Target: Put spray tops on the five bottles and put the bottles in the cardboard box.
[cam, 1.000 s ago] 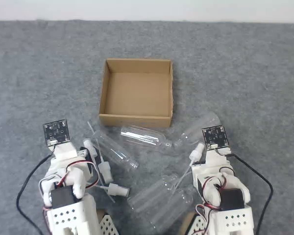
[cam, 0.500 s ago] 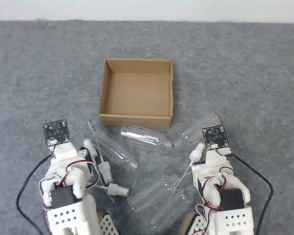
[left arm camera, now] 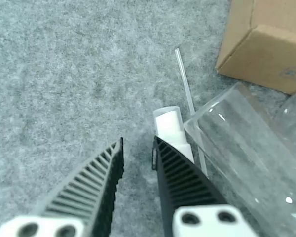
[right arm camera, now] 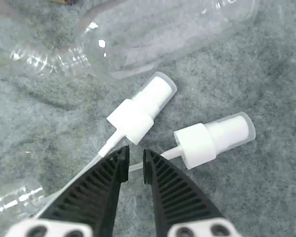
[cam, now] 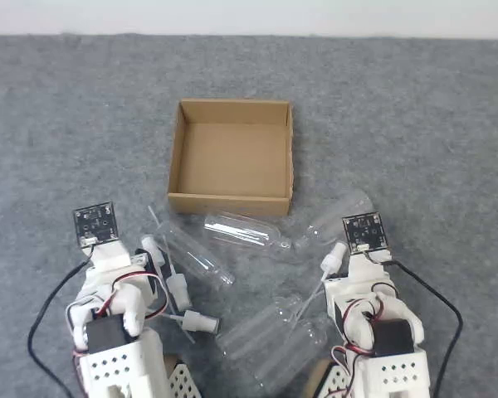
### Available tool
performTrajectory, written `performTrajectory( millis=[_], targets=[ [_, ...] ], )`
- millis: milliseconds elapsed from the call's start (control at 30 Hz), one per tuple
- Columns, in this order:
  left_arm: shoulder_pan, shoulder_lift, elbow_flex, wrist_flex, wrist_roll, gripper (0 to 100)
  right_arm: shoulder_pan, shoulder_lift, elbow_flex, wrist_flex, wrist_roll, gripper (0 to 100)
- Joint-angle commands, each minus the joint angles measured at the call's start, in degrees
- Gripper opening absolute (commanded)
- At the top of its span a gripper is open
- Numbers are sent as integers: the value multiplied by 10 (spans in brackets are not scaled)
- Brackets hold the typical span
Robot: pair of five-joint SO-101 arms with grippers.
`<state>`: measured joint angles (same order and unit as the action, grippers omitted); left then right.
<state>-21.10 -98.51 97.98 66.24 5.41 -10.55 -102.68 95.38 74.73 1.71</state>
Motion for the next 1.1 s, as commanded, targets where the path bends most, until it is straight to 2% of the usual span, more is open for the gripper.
performTrajectory(
  millis=[0,667,1067],
  targets=[
    [0,-12,-15,3,0,91,4,-13,10,3,-5,6],
    [0,-12,-15,3,0,91,8,-13,-2,3,0,6],
    [0,-12,-15,3,0,91,8,-13,-178,8,0,6]
  ],
)
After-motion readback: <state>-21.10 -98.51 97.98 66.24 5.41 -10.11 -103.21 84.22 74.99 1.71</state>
